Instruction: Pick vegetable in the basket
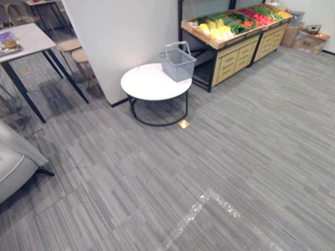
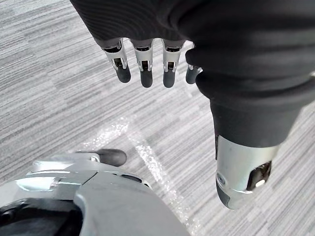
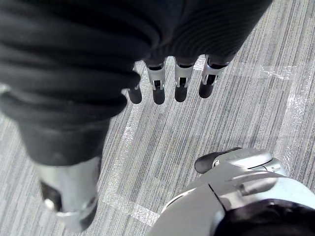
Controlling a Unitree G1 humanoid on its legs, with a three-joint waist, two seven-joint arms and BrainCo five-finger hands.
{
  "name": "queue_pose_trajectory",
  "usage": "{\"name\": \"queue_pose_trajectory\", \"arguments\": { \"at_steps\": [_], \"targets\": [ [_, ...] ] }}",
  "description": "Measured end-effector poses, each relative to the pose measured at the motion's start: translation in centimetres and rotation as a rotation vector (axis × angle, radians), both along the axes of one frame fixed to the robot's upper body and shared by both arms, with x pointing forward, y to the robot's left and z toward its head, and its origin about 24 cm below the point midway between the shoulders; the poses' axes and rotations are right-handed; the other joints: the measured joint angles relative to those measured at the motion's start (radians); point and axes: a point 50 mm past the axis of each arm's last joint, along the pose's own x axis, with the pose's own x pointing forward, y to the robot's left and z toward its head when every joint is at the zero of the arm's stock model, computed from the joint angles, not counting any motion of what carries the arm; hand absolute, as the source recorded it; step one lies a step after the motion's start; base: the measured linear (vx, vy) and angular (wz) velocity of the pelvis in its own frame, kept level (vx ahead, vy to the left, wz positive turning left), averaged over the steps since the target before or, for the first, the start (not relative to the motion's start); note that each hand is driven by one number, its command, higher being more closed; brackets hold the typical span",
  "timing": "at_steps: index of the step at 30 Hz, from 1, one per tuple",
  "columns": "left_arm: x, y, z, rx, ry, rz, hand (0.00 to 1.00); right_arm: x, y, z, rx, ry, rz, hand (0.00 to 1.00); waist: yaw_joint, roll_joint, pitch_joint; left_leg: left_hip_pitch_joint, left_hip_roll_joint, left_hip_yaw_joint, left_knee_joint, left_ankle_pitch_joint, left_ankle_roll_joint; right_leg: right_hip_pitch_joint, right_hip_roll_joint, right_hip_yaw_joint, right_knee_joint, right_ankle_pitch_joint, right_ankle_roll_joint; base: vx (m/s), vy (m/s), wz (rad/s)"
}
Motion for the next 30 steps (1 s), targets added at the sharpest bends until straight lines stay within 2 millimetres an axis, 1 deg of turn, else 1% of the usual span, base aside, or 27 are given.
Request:
{"name": "queue_pose_trajectory", "arguments": {
  "at_steps": [3,12,17,20,24,30],
  "targets": [
    [0.0,-0.1,0.0,0.000,0.000,-0.006,0.00,0.4,0.0,0.0,-0.005,-0.004,0.026,0.00,-0.001,0.004,0.002,0.000,0.001,0.009,0.000,-0.001,-0.002,0.002,0.001,0.000,-0.006,0.000,0.000,0.02,-0.017,-0.04],
    [-0.1,-0.1,0.0,0.000,-0.002,0.015,0.00,0.5,-0.1,0.1,-0.020,0.003,0.060,0.00,-0.002,0.012,0.006,0.016,0.008,0.023,-0.006,-0.003,-0.004,0.013,0.006,0.003,-0.008,0.000,0.000,-0.05,-0.022,-0.03],
    [-0.1,-0.1,0.0,0.001,-0.003,0.013,0.00,0.6,-0.3,0.2,-0.040,-0.012,0.073,0.00,-0.006,0.010,0.007,0.014,0.008,0.030,-0.006,-0.007,-0.009,0.013,0.006,0.006,-0.022,0.002,0.004,-0.02,-0.008,-0.04],
    [-0.1,-0.1,0.0,0.001,-0.003,0.010,0.00,0.9,-0.3,0.2,-0.046,-0.024,0.103,0.00,-0.012,0.009,0.006,0.013,0.008,0.032,-0.006,-0.011,-0.011,0.013,0.006,0.006,-0.024,0.002,0.004,0.01,-0.007,-0.01],
    [0.1,-0.1,0.0,0.046,0.007,-0.064,0.00,1.0,-0.3,0.2,-0.047,-0.034,0.105,0.00,-0.021,0.009,0.005,0.012,0.008,0.032,-0.006,-0.012,-0.012,0.014,0.007,0.006,-0.026,0.002,0.003,0.05,-0.020,0.00],
    [0.9,-0.1,0.2,0.069,-0.041,-0.080,0.00,1.1,-0.4,0.3,-0.052,-0.042,0.093,0.00,-0.022,0.009,0.006,0.012,0.008,0.035,-0.005,-0.014,-0.015,0.018,0.007,0.003,-0.031,0.002,0.003,0.04,-0.021,0.00]
  ]
}}
